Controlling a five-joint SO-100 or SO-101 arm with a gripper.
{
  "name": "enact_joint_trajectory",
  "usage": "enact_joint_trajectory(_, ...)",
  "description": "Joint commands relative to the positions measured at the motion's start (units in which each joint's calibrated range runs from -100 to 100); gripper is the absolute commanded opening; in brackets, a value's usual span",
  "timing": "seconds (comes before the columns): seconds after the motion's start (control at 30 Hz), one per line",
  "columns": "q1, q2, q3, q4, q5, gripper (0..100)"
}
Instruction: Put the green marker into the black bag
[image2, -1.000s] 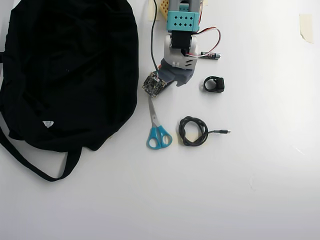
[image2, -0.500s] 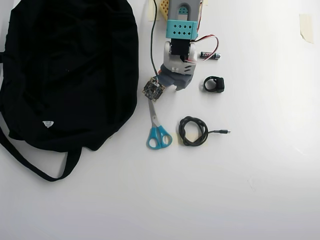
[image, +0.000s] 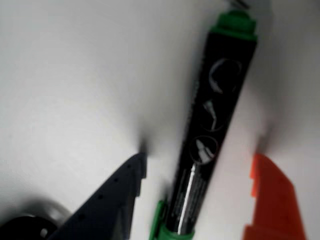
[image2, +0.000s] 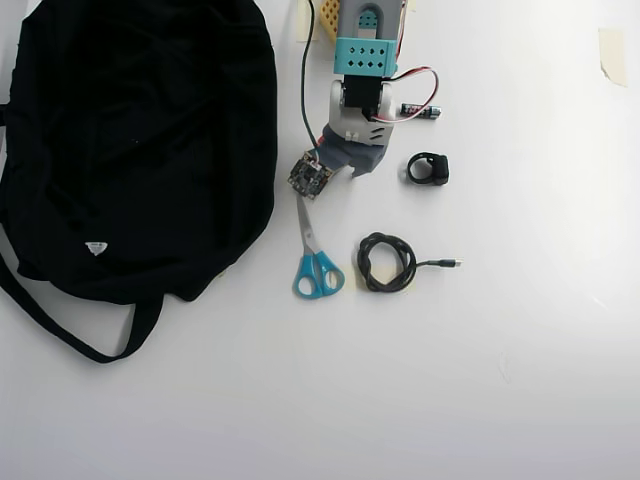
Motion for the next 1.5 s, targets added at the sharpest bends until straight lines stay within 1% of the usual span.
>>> enact_joint_trajectory(0.0,0.5,0.1,0.4,-0.4,-0.2,22)
enact_joint_trajectory(0.1,0.5,0.1,0.4,-0.4,-0.1,19)
enact_joint_trajectory(0.27,0.5,0.1,0.4,-0.4,-0.1,16)
enact_joint_trajectory(0.43,0.5,0.1,0.4,-0.4,-0.2,9)
enact_joint_trajectory(0.77,0.5,0.1,0.5,-0.3,-0.2,7)
enact_joint_trajectory(0.87,0.5,0.1,0.5,-0.3,-0.2,2)
enact_joint_trajectory(1.47,0.6,-1.1,-0.4,0.5,0.3,2)
